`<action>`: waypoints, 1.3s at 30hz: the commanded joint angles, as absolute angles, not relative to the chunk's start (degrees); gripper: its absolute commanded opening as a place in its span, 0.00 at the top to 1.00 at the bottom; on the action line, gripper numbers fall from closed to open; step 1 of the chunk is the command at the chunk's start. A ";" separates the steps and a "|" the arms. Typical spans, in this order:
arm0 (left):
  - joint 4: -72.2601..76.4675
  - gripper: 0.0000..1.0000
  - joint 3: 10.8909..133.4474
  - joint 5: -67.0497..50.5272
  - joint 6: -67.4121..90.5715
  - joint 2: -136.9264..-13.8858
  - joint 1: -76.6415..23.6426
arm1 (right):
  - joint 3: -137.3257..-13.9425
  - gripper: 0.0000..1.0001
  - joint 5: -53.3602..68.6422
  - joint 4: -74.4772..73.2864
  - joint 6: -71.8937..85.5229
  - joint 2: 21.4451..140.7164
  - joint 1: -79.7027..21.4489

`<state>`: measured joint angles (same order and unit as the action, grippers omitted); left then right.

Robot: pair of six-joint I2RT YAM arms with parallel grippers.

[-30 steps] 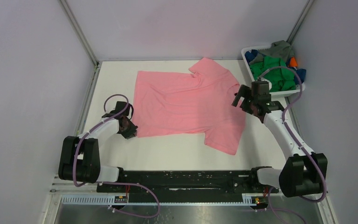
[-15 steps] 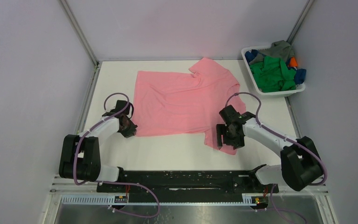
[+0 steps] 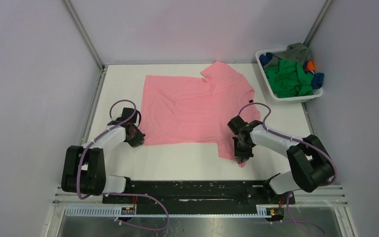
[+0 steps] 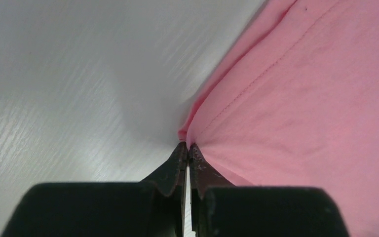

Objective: Fold and stack the t-shirts
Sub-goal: Grab the side of the flattened tshirt closest away from the robot with both arms, then fold the flattened tshirt in 1/3 of the way

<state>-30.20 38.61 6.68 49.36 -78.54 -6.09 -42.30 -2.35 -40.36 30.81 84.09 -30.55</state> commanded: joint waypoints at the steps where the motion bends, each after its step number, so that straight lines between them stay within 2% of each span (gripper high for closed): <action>1: -33.23 1.00 36.12 8.59 50.75 -73.21 -6.21 | -38.86 0.98 -0.18 -39.37 35.51 81.66 -35.30; 2: -35.02 1.00 35.50 9.35 51.29 -71.34 -6.24 | -38.48 1.00 -0.18 -40.96 36.25 79.88 -36.46; 10: -41.25 1.00 30.78 10.95 54.83 -57.40 -6.24 | -34.35 1.00 8.45 -47.95 37.08 66.45 -40.12; 17: -38.10 1.00 31.57 7.55 54.52 -52.44 -6.22 | -42.81 1.00 5.24 -46.33 34.58 67.14 -38.61; 27: -28.26 1.00 41.73 3.46 53.33 -66.39 -5.79 | -58.48 1.00 4.43 -43.45 28.59 76.05 -26.16; 39: -27.75 1.00 58.78 2.19 51.33 -85.11 -1.11 | -78.79 1.00 5.97 -44.13 23.15 92.64 -15.53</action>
